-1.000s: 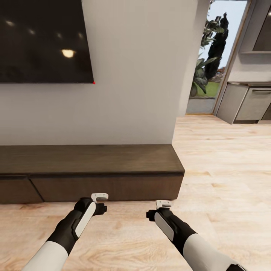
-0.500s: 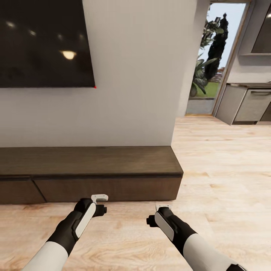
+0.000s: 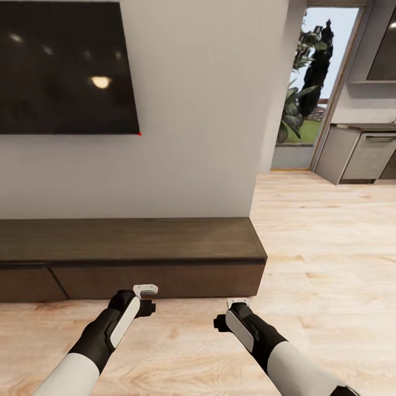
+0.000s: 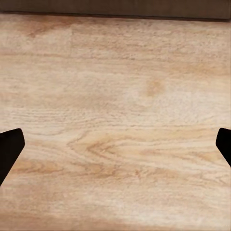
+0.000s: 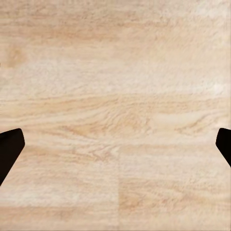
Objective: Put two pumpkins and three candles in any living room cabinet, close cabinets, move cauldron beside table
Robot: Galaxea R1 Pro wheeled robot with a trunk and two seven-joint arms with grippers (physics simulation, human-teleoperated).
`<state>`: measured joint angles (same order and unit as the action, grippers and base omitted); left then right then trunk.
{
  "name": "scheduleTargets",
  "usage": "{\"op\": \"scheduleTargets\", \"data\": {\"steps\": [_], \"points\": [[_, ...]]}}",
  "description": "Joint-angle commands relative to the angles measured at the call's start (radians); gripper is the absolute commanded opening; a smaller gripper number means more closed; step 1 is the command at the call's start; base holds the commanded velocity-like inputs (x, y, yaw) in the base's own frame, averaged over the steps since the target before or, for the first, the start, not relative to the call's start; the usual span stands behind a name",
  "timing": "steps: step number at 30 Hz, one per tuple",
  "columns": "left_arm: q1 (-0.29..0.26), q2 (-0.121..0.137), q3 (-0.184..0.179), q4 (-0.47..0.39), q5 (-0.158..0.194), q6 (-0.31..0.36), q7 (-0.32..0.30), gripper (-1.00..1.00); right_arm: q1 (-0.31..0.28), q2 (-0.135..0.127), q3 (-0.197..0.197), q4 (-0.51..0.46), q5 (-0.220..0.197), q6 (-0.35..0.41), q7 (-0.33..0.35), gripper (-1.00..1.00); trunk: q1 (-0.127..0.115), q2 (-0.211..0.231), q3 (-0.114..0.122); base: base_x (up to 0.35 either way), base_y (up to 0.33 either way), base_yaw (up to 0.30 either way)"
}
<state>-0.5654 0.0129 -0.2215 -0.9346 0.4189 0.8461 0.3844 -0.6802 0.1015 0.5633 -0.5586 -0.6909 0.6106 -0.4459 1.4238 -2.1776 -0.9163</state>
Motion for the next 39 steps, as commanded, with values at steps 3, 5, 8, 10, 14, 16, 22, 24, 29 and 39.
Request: {"op": "scheduleTargets", "data": {"steps": [3,5,8,10,14,16,22,24,29,39], "points": [[-0.001,0.002,-0.004,-0.001,0.011,0.002,0.010,1.00,-0.001,-0.002,0.006,0.000,-0.011,0.001,-0.010,1.00,-0.012,0.021,0.009,0.000,0.000,0.000],[-0.001,0.001,-0.004,-0.001,0.011,0.001,0.010,1.00,-0.001,-0.002,0.006,0.000,-0.011,-0.001,-0.010,1.00,-0.019,0.035,0.015,0.000,0.000,0.000],[-0.001,0.002,-0.004,-0.001,0.011,0.002,0.010,1.00,-0.001,-0.002,0.006,0.000,-0.012,0.000,-0.010,1.00,-0.031,0.056,0.024,0.000,0.000,0.000],[-0.001,0.003,-0.004,-0.001,0.011,0.001,0.010,1.00,-0.001,-0.002,0.006,0.001,-0.012,0.000,-0.010,1.00,-0.039,0.070,0.030,0.000,0.000,0.000],[-0.001,0.005,-0.004,0.012,0.011,0.001,0.012,1.00,-0.001,-0.005,0.005,0.007,-0.012,-0.001,-0.009,1.00,-0.054,0.098,0.043,0.000,0.000,0.000],[-0.004,0.006,-0.004,0.060,0.007,0.000,0.013,1.00,-0.001,-0.007,0.004,0.011,-0.012,0.001,-0.010,1.00,-0.062,0.112,0.049,0.000,0.000,0.000],[-0.011,0.006,-0.004,0.156,-0.001,-0.005,0.013,1.00,-0.001,-0.030,-0.066,0.014,-0.012,0.005,-0.010,1.00,-0.085,0.154,0.068,0.000,0.000,0.000],[-0.011,0.006,-0.004,0.160,0.000,-0.005,0.013,1.00,-0.001,-0.032,-0.099,0.014,-0.009,0.006,-0.010,1.00,-0.092,0.168,0.074,0.000,0.000,0.000],[-0.013,0.006,-0.004,0.171,0.000,-0.007,0.013,1.00,-0.001,-0.034,-0.122,0.014,-0.006,0.006,-0.010,1.00,-0.111,0.203,0.090,0.000,0.000,0.000],[-0.013,0.004,-0.004,0.175,0.000,-0.009,0.013,1.00,-0.001,-0.033,-0.125,0.016,-0.006,0.003,-0.008,1.00,-0.150,0.273,0.121,0.000,0.000,0.000]]}}
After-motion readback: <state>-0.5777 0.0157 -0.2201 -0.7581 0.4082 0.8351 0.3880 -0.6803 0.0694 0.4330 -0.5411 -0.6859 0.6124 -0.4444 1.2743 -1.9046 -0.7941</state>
